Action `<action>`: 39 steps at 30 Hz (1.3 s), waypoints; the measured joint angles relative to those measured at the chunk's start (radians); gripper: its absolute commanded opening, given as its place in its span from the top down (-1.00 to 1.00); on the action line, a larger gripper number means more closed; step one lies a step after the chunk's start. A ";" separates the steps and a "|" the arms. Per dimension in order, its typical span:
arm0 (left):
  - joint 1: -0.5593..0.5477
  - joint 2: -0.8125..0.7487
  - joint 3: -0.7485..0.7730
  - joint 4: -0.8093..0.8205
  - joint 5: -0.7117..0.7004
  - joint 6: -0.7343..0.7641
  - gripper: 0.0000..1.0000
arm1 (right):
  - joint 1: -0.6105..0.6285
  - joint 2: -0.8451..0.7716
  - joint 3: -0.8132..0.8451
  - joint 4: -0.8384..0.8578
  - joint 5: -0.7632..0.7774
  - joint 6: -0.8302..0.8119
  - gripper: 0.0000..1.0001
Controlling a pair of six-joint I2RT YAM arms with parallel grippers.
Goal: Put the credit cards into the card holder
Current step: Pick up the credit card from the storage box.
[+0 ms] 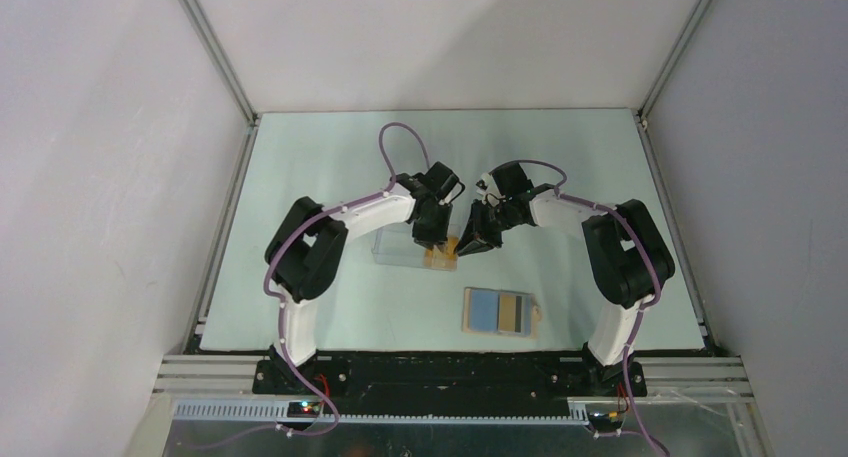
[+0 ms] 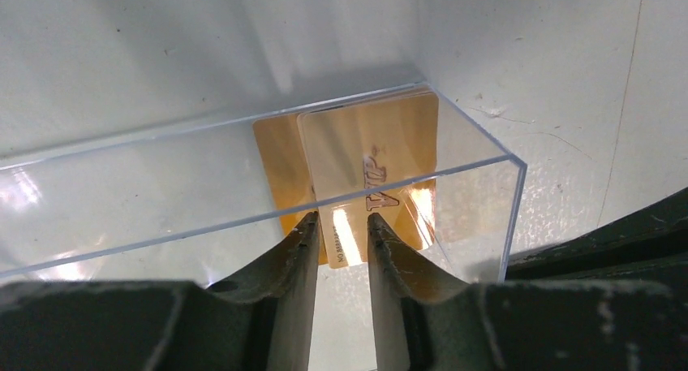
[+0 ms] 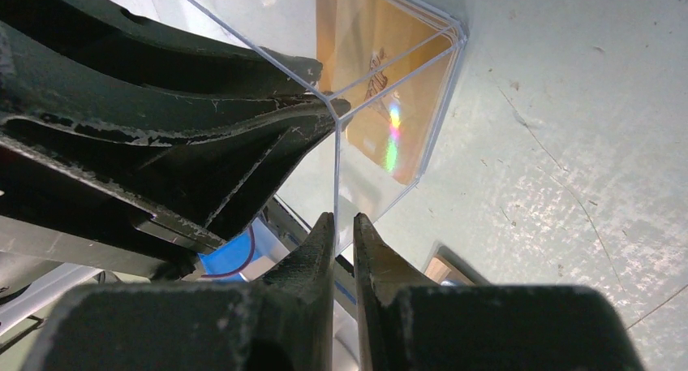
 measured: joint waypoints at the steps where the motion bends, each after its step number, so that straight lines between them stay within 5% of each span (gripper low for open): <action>1: 0.000 0.002 0.004 0.001 0.000 0.000 0.37 | 0.000 0.000 0.000 0.000 0.000 0.000 0.74; 14: 0.000 0.032 0.014 0.000 0.000 0.000 0.41 | 0.000 0.003 0.002 0.000 -0.003 -0.003 0.74; 25: 0.000 0.032 0.015 -0.011 -0.003 0.008 0.93 | 0.000 0.003 0.002 0.000 -0.005 -0.007 0.74; 39: -0.003 0.025 0.036 -0.019 0.008 0.006 1.00 | 0.000 0.004 0.002 0.000 -0.007 -0.006 0.74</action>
